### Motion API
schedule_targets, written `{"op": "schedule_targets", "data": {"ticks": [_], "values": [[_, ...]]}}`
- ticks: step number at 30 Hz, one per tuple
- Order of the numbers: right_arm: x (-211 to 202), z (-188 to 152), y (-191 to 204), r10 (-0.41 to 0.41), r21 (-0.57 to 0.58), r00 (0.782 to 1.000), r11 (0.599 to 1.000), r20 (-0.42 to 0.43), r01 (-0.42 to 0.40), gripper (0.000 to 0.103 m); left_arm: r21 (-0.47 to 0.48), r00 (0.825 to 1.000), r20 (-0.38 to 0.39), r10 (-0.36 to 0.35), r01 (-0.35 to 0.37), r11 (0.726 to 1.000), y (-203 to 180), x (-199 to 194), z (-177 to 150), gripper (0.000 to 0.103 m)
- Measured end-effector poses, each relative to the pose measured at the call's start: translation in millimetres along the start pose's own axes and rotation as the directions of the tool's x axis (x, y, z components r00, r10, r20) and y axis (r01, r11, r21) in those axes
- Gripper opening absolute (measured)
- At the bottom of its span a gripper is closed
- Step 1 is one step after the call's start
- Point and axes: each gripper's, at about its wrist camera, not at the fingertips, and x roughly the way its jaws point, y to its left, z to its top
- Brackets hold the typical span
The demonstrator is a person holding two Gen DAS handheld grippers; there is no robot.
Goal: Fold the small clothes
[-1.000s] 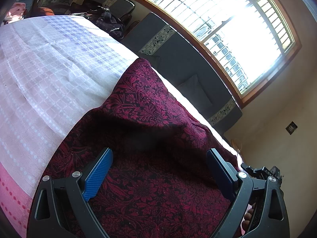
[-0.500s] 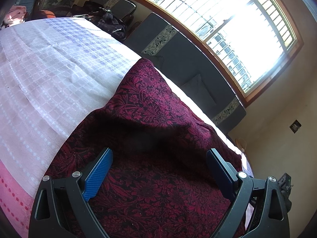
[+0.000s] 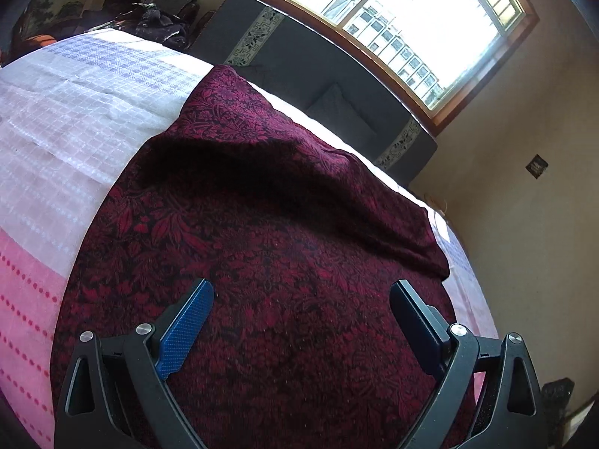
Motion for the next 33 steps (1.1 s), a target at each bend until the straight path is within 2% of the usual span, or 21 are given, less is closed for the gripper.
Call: {"op": "schedule_targets", "data": {"ticks": [4,7,10,14,17,19,21,22,23,25,27,28,31,33], "values": [[-15,-23,-16,0.007,-0.01,1.0,1.0,-0.009,-0.007,0.06,0.02,0.999,-0.025,-0.021,0.021,1.0,-8,-59,-50,0.095],[-10,-33,-21,0.046,0.012,0.999,0.999,-0.016,-0.045,0.06,-0.04,0.999,-0.016,-0.039,0.038,0.998,4,-105,-76,0.095],[-2,-37,-20,0.068,0.01,0.998,0.998,-0.014,-0.068,0.06,-0.116,0.999,-0.022,-0.038,0.035,0.993,30,-140,-88,0.095],[6,-39,-12,0.095,-0.01,0.995,0.995,-0.035,-0.096,0.06,-0.136,0.996,-0.094,0.003,-0.015,0.991,60,-160,-92,0.095],[14,-38,-4,0.12,-0.04,0.989,0.992,-0.081,-0.124,0.06,-0.176,0.985,-0.146,-0.091,0.065,0.982,73,-161,-97,0.095],[20,-35,-2,0.125,-0.037,0.987,0.991,-0.097,-0.129,0.054,-0.136,0.983,-0.156,-0.092,0.07,0.988,70,-160,-95,0.095],[27,-31,-6,0.156,0.009,0.979,0.988,-0.131,-0.156,0.041,-0.104,0.979,-0.179,-0.097,0.079,0.991,64,-155,-94,0.094],[31,-30,-9,0.175,0.034,0.973,0.985,-0.151,-0.172,0.03,-0.102,0.972,-0.201,-0.124,0.105,0.989,61,-151,-94,0.093],[35,-30,-11,0.185,0.056,0.969,0.982,-0.163,-0.178,0.021,-0.101,0.964,-0.219,-0.148,0.129,0.987,57,-145,-93,0.089],[40,-31,-15,0.213,0.094,0.961,0.975,-0.176,-0.199,0.017,-0.067,0.966,-0.221,-0.134,0.122,0.99,51,-141,-94,0.081],[42,-32,-17,0.221,0.107,0.958,0.973,-0.182,-0.204,0.014,-0.046,0.97,-0.22,-0.1,0.092,0.995,51,-139,-93,0.055],[42,-32,-17,0.223,0.109,0.957,0.972,-0.184,-0.206,0.014,-0.056,0.973,-0.212,-0.092,0.082,0.995,54,-138,-93,0.048],[42,-32,-14,0.207,0.082,0.96,0.977,-0.189,-0.195,0.016,-0.125,0.975,-0.188,-0.122,0.099,0.987,64,-142,-94,0.045],[42,-31,-14,0.23,0.103,0.954,0.972,-0.19,-0.214,0.024,-0.117,0.982,-0.167,-0.084,0.065,0.991,65,-148,-95,0.046]]}}
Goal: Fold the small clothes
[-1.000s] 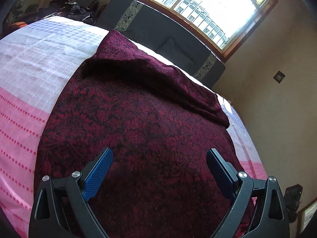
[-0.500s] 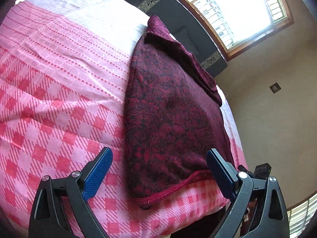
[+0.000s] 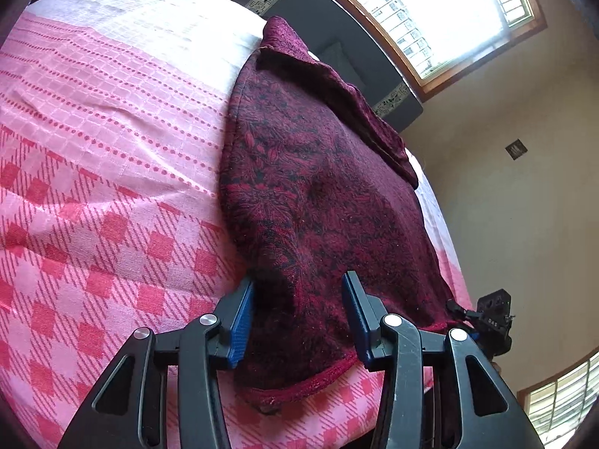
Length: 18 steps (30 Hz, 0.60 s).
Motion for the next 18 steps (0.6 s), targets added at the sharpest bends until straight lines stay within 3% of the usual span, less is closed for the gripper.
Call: {"op": "schedule_targets", "data": {"ticks": [2,4,6,7,9,10,11,12,15,18], "values": [[1,0,4,-0.002,-0.006,1.0,1.0,-0.004,0.002,0.031,-0.004,0.999,0.018,0.045,-0.045,0.999,1,-6,-1,0.051],[3,1,8,0.004,-0.015,1.0,1.0,-0.013,-0.005,0.04,-0.034,0.999,0.037,0.038,-0.037,0.999,4,-10,-1,0.062],[7,1,15,-0.003,-0.048,1.0,0.999,-0.021,0.002,0.042,-0.027,0.999,0.041,0.02,-0.019,0.999,1,-8,-1,0.074],[10,1,17,-0.003,-0.061,1.0,0.998,-0.019,0.001,0.042,-0.004,0.998,0.04,0.038,-0.038,0.999,-4,-4,1,0.075],[15,2,17,-0.009,-0.052,1.0,0.999,-0.022,0.007,0.029,0.055,0.996,0.021,0.083,-0.084,0.995,-17,5,3,0.074],[20,1,13,-0.021,-0.033,0.999,0.999,-0.034,0.02,0.011,0.079,0.997,0.005,0.079,-0.079,0.994,-22,10,3,0.072],[22,0,9,-0.003,-0.012,1.0,1.0,-0.027,0.003,0.009,0.084,0.997,-0.006,0.076,-0.075,0.994,-24,15,2,0.049],[21,0,6,0.01,-0.006,1.0,1.0,-0.011,-0.01,0.007,0.069,0.995,-0.042,0.089,-0.086,0.994,-22,24,2,0.009],[18,-5,5,0.022,-0.001,1.0,1.0,0.016,-0.022,0.008,-0.015,0.998,-0.004,0.07,-0.07,0.997,-12,21,-1,0.009],[10,-12,-2,0.053,0.037,0.998,0.998,0.034,-0.054,0.008,-0.012,0.997,0.046,0.06,-0.059,0.998,-16,6,-3,0.009]]}}
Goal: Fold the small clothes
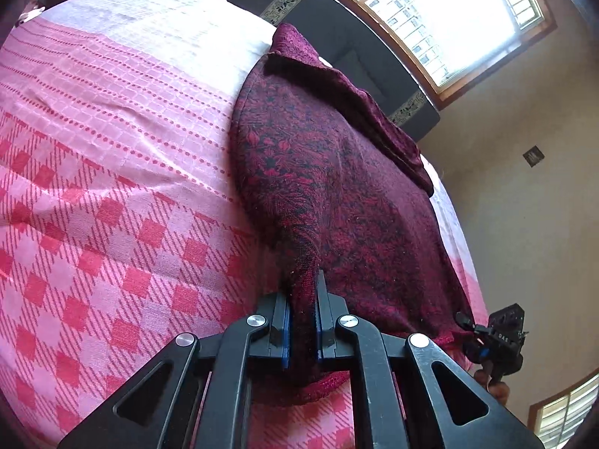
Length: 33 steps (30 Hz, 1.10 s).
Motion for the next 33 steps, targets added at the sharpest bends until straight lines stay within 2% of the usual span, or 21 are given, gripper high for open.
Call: {"op": "schedule_targets", "data": {"ticks": [5,10,16,21,24,27,30,33], "values": [[-22,-20,-2,0.065,0.034,0.998,0.997,0.025,-0.065,0.008,0.053,1.0,0.016,-0.015,0.014,0.999,-13,-32,-10,0.009],[-47,-55,2,0.087,0.046,0.996,0.995,0.021,-0.088,0.008,0.105,1.0,0.008,-0.009,0.008,0.994,-21,-63,-40,0.009],[-81,-109,-1,0.093,0.075,0.996,0.993,0.016,-0.094,0.008,0.092,1.0,-0.014,-0.022,0.023,0.995,-18,-96,-93,0.009],[-104,-140,-4,0.103,0.12,0.995,0.987,0.013,-0.104,0.008,0.082,0.999,-0.04,-0.027,0.03,0.996,-19,-117,-119,0.009],[-113,-143,0,0.114,0.134,0.993,0.984,0.01,-0.114,0.008,0.09,0.999,-0.032,-0.037,0.04,0.995,-26,-130,-117,0.009],[-119,-137,11,0.142,0.138,0.99,0.98,0.018,-0.143,0.008,0.074,0.996,-0.013,-0.085,0.086,0.994,-35,-138,-102,0.01],[-130,-115,26,0.163,0.107,0.984,0.98,0.066,-0.169,0.009,0.086,0.991,0.012,-0.135,0.134,0.987,-52,-141,-73,0.01],[-139,-77,45,0.189,0.057,0.974,0.979,0.124,-0.197,0.009,0.14,0.985,0.049,-0.168,0.16,0.977,-76,-139,-39,0.01]]}}
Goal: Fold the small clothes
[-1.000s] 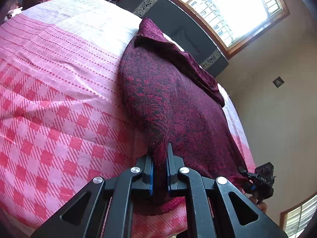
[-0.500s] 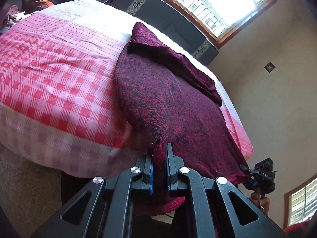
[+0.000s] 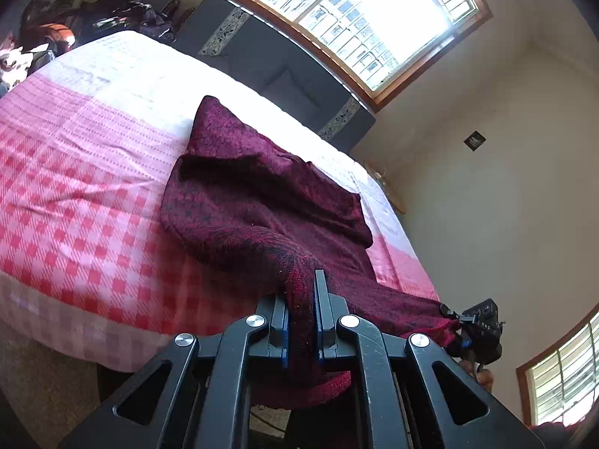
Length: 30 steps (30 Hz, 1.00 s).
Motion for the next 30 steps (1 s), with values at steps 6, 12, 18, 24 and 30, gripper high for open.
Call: {"op": "schedule_targets", "data": {"ticks": [6,12,18,24,30], "values": [[34,75,25,-0.011,-0.076,1.0,0.997,0.006,0.012,0.01,-0.028,0.999,0.041,-0.02,0.022,0.999,-7,41,77,0.01],[81,139,7,-0.028,-0.045,1.0,0.999,-0.006,0.028,0.01,-0.108,0.999,0.037,0.039,-0.035,0.994,22,105,126,0.01],[119,173,-26,-0.057,0.017,0.998,0.998,-0.039,0.058,0.011,-0.102,0.992,0.03,0.12,-0.116,0.988,42,147,142,0.01],[145,187,-48,-0.066,0.054,0.997,0.996,-0.046,0.069,0.012,-0.094,0.983,0.015,0.183,-0.181,0.979,62,180,147,0.012],[162,194,-58,-0.088,0.053,0.995,0.994,-0.05,0.091,0.016,-0.126,0.981,0.046,0.19,-0.183,0.975,73,183,149,0.041]]}}
